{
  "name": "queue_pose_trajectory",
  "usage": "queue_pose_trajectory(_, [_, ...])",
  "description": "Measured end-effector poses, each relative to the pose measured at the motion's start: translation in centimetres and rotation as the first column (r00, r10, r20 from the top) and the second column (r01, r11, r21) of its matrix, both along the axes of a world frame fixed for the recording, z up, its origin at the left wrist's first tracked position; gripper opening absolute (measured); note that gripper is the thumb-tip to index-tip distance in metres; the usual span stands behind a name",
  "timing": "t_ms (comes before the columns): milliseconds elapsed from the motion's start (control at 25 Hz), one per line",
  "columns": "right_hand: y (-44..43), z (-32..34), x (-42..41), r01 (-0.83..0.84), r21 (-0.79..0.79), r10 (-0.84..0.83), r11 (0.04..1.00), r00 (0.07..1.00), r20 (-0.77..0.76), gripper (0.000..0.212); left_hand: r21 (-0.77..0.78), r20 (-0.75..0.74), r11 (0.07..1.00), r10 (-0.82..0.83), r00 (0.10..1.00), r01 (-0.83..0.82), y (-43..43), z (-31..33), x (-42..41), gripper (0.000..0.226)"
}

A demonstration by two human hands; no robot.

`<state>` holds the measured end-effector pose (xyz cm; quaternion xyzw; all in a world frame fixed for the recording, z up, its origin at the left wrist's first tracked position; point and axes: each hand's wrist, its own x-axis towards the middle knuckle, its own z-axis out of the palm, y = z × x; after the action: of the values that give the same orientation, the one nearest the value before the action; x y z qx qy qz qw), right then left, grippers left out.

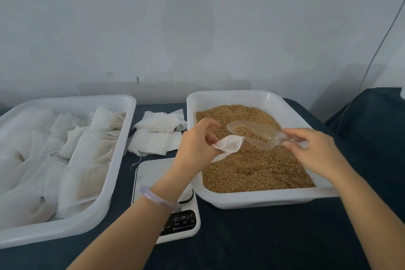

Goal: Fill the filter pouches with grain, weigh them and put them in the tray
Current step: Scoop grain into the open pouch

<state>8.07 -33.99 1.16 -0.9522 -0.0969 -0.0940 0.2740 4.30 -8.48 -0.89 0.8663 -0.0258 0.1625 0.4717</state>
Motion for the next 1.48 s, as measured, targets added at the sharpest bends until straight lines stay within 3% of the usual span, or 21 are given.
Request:
queue_pose_trajectory(120, [-0.7, 2.0, -0.7, -0.001, -0.027, 0.001, 1.0, 1.0, -0.003, 0.037, -0.004, 0.027, 0.995, 0.1, 0.995, -0.1, 0.3, -0.1, 0.1, 0.04])
queue_pose_trajectory(280, [-1.3, 3.7, -1.9, -0.07, -0.044, 0.069, 0.997, 0.997, -0.025, 0.034, 0.115, 0.019, 0.982, 0.148, 0.989, -0.149, 0.5, -0.2, 0.2, 0.023])
queue_pose_trajectory(640, [0.4, 4.1, -2.1, -0.084, -0.218, 0.093, 0.972, 0.995, 0.033, 0.031, 0.129, 0.003, 0.991, 0.029, 1.0, -0.03, 0.3, -0.3, 0.1, 0.019])
queue_pose_trajectory(960, [0.9, 4.2, -1.6, -0.109, -0.274, 0.128, 0.956, 0.991, 0.051, 0.031, 0.301, 0.013, 0.949, -0.105, 0.994, 0.096, 0.6, -0.2, -0.1, 0.05])
queue_pose_trajectory(1240, [0.6, 4.0, -1.3, -0.162, -0.306, 0.19, 0.938, 0.98, 0.064, 0.029, 0.289, -0.069, 0.941, -0.164, 0.984, 0.177, 1.6, -0.3, 0.0, 0.054])
queue_pose_trajectory(1360, [0.7, 4.1, -0.9, -0.192, -0.342, 0.23, 0.92, 0.971, 0.072, 0.028, 0.391, -0.095, 0.892, -0.205, 0.974, 0.226, 1.2, 0.1, 0.3, 0.072])
queue_pose_trajectory(1480, [0.7, 4.2, -0.6, -0.224, -0.347, 0.266, 0.911, 0.961, 0.075, 0.029, 0.377, -0.147, 0.877, -0.262, 0.954, 0.299, 0.5, 0.7, 0.3, 0.093])
